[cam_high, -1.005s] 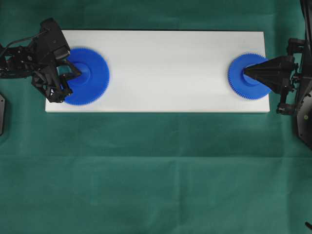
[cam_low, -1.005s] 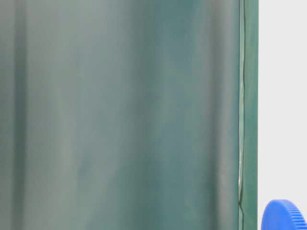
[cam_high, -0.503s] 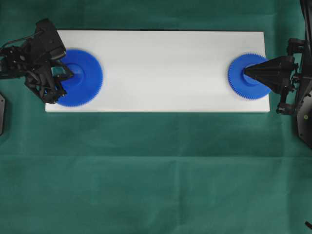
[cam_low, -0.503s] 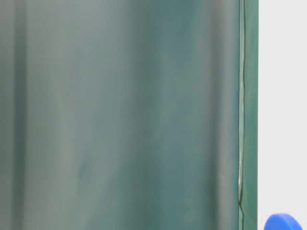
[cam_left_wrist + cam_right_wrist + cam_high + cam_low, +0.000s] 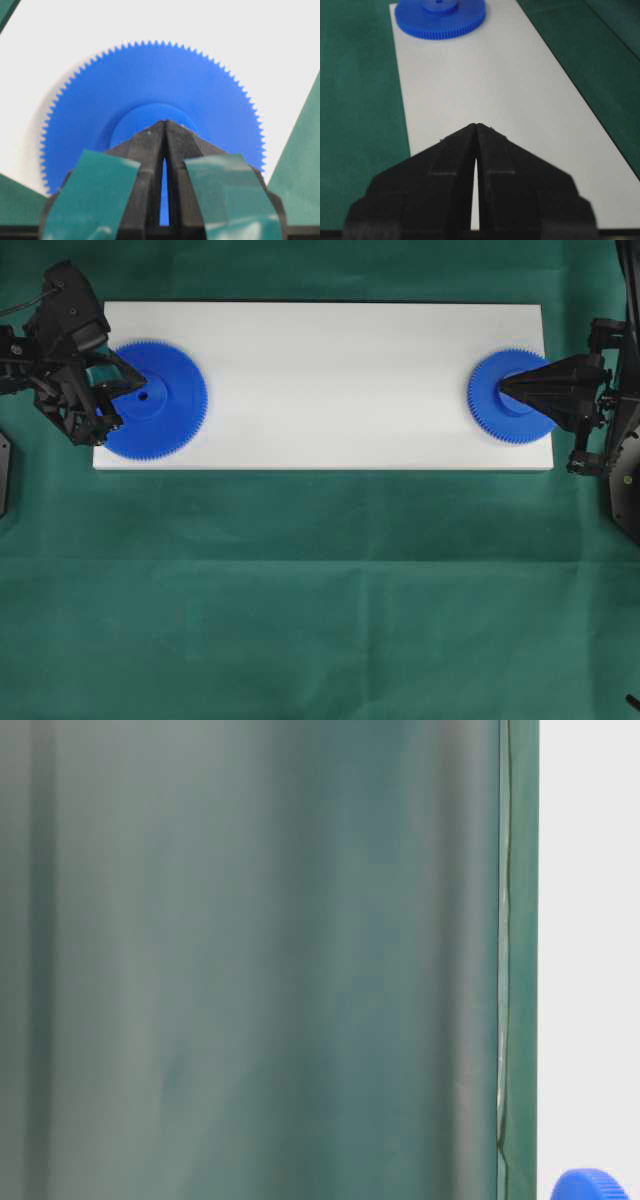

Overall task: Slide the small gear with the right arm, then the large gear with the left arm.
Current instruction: 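Slide the large gear back left to its starting spot, then lift the left gripper off the large gear and pull back left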

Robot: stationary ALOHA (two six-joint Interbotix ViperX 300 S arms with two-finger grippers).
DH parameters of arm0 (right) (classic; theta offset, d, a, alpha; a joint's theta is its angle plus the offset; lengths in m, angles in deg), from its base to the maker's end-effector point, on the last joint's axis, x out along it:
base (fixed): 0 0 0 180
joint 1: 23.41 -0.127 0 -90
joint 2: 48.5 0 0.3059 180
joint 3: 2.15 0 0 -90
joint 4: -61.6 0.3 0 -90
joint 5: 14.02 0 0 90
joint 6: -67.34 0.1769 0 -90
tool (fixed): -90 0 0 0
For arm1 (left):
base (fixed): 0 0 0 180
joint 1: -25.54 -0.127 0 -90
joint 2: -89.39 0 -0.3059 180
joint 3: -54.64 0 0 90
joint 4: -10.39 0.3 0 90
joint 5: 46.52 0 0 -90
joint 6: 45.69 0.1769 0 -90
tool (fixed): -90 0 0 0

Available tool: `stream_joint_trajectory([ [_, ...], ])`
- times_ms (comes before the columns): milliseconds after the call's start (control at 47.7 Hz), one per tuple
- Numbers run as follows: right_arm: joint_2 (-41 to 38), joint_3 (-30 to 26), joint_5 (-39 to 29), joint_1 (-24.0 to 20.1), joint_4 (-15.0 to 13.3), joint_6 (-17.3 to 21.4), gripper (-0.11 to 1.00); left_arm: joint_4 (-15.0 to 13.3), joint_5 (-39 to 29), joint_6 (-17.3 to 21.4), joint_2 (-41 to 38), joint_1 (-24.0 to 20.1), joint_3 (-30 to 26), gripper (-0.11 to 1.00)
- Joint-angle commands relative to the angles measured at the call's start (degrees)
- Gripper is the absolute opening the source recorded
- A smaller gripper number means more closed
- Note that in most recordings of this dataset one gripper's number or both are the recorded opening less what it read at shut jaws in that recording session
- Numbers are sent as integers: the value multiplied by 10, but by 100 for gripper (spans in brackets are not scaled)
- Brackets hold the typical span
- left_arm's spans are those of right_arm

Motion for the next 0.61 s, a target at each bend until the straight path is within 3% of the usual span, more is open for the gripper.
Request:
stream_joint_trajectory([
  [0,-3,-15,8,-1,1,0,50,1,4,1,4,1,-7,0],
  [587,-3,-15,10,-1,0,0,50,1,16,4,26,1,-11,0],
])
